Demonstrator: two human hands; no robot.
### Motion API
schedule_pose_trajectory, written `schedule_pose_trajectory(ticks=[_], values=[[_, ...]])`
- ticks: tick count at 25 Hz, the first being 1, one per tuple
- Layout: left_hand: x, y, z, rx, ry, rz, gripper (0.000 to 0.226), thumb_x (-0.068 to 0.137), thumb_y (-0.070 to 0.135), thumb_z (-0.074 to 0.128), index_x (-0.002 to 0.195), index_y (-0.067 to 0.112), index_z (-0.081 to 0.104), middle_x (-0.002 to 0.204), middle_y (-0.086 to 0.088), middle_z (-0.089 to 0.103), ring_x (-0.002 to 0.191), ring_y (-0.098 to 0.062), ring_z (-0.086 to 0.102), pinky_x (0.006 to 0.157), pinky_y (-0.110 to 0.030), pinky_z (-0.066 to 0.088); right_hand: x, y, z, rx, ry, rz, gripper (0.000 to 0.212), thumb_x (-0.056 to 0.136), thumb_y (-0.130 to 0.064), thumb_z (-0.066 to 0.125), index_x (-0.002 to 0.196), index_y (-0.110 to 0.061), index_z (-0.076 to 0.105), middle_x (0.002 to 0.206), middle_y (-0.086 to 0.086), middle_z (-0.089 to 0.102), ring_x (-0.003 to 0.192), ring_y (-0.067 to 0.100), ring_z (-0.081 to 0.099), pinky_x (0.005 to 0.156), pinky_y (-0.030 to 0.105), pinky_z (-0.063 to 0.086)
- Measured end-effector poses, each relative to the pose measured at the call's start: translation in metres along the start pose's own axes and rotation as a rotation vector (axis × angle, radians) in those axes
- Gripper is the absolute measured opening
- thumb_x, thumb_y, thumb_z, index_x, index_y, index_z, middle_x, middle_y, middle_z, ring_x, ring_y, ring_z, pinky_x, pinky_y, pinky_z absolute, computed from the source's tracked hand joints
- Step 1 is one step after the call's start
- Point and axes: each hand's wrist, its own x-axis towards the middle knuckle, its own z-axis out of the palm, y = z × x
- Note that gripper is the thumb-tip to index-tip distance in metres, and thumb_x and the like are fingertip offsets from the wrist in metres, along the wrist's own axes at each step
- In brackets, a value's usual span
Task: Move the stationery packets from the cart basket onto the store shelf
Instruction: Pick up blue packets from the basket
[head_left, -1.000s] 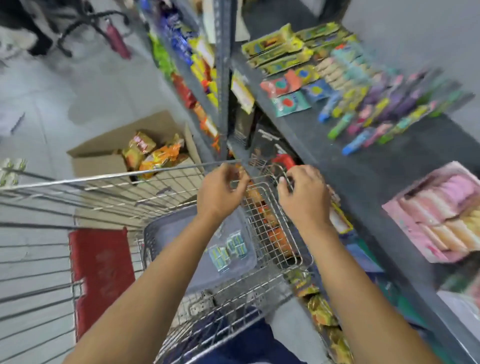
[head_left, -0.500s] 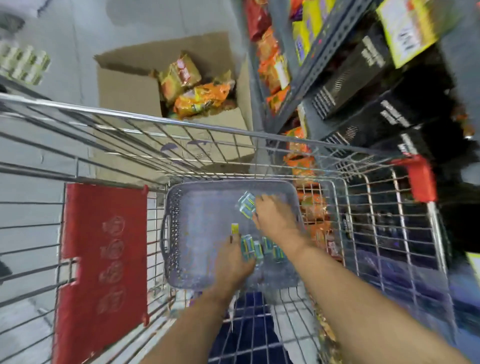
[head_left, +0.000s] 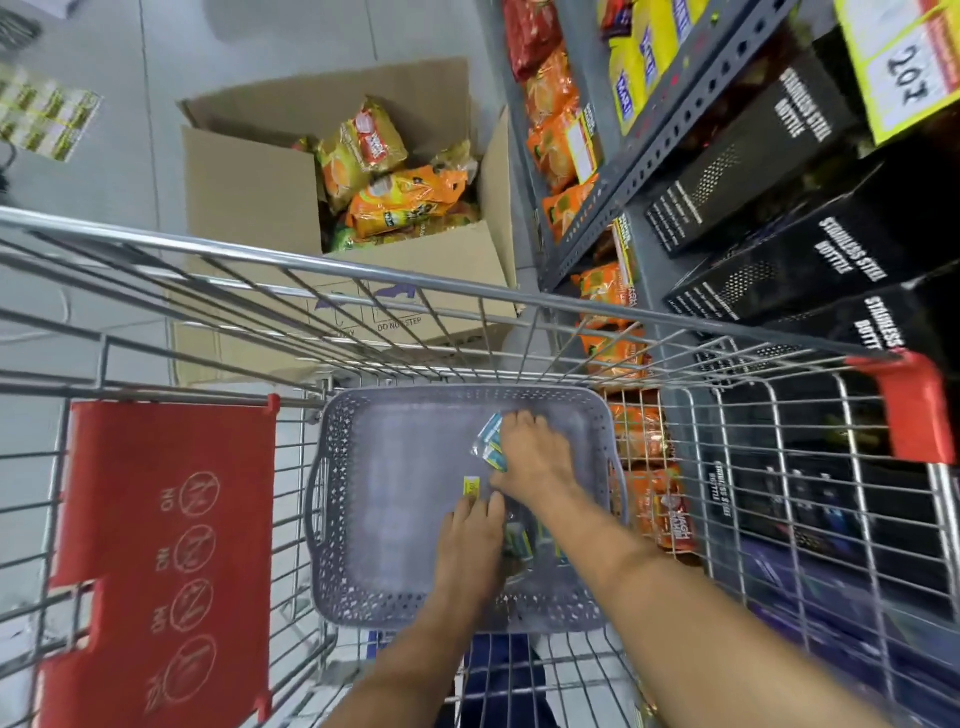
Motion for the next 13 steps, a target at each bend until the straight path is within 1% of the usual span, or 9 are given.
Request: schedule_pose_trajectory(ticks=[3,4,5,6,7,8,10,12,13], values=[[-0.002,0.000,-0.013,-0.157,-0.058,-0.051,0.022,0.090,0.016,0.048,0.111,0.013,0.043,0.109,-0.015,0.064,0.098,-0.037,0.058,0.076,-0.043,0.043,-0.014,0.009,-0.015,0.042,0.056,-0.028,0.060,0.072,-0.027,0.072,0.121,-0.007,0.044,0.122,0.011,0.051,0.112,0.028,0.049,0.083,0.037,0.049],[-0.006,-0.003,-0.016,-0.213,-0.045,-0.074,0.015,0.094,0.019,0.041,0.108,0.014,0.045,0.108,-0.016,0.065,0.097,-0.038,0.059,0.072,-0.039,0.042,-0.021,0.014,-0.022,0.069,0.088,-0.036,0.058,0.071,-0.029,0.072,0.118,-0.008,0.046,0.120,0.011,0.052,0.111,0.029,0.049,0.083,0.038,0.049],[-0.010,-0.006,-0.020,-0.278,-0.017,-0.101,0.017,0.097,0.024,0.038,0.107,0.014,0.048,0.107,-0.016,0.065,0.096,-0.036,0.060,0.069,-0.034,0.039,-0.029,0.021,-0.031,0.108,0.124,-0.036,0.056,0.069,-0.030,0.071,0.115,-0.008,0.048,0.118,0.011,0.053,0.109,0.029,0.050,0.083,0.038,0.049],[-0.014,-0.008,-0.029,-0.332,0.020,-0.131,0.020,0.099,0.028,0.039,0.107,0.014,0.052,0.107,-0.016,0.066,0.096,-0.035,0.060,0.068,-0.031,0.035,-0.040,0.030,-0.044,0.152,0.160,-0.027,0.054,0.067,-0.031,0.071,0.111,-0.009,0.050,0.115,0.011,0.055,0.108,0.029,0.051,0.083,0.038,0.049],[-0.018,-0.010,-0.038,-0.380,0.065,-0.134,0.020,0.097,0.029,0.046,0.107,0.013,0.054,0.105,-0.015,0.067,0.095,-0.034,0.061,0.067,-0.030,0.034,-0.050,0.037,-0.057,0.193,0.189,-0.010,0.053,0.065,-0.032,0.071,0.109,-0.010,0.051,0.114,0.010,0.056,0.108,0.029,0.051,0.083,0.037,0.048],[-0.021,-0.010,-0.050,-0.445,0.099,-0.138,0.020,0.094,0.026,0.055,0.107,0.011,0.054,0.102,-0.015,0.068,0.093,-0.035,0.062,0.067,-0.031,0.038,-0.062,0.044,-0.070,0.224,0.213,0.017,0.054,0.065,-0.034,0.071,0.109,-0.011,0.052,0.114,0.009,0.056,0.108,0.028,0.051,0.084,0.036,0.048],[-0.028,0.000,-0.078,-0.550,0.173,-0.098,0.027,0.087,0.018,0.067,0.109,0.006,0.056,0.098,-0.017,0.071,0.092,-0.037,0.066,0.074,-0.038,0.050,-0.095,0.059,-0.102,0.292,0.280,0.096,0.058,0.065,-0.040,0.070,0.113,-0.015,0.051,0.116,0.007,0.056,0.109,0.029,0.052,0.085,0.037,0.047],[-0.036,0.020,-0.106,-0.673,0.201,-0.082,0.029,0.083,0.012,0.070,0.108,0.003,0.059,0.098,-0.022,0.071,0.093,-0.037,0.067,0.080,-0.046,0.054,-0.133,0.071,-0.132,0.389,0.390,0.163,0.057,0.064,-0.042,0.070,0.112,-0.017,0.051,0.114,0.006,0.057,0.106,0.030,0.054,0.082,0.038,0.050],[-0.041,0.036,-0.120,-0.733,0.203,-0.060,0.027,0.082,0.010,0.071,0.106,0.003,0.060,0.098,-0.023,0.070,0.092,-0.036,0.068,0.081,-0.050,0.055,-0.159,0.080,-0.149,0.430,0.470,0.199,0.056,0.063,-0.043,0.070,0.111,-0.018,0.052,0.112,0.005,0.059,0.104,0.029,0.056,0.081,0.039,0.051]])
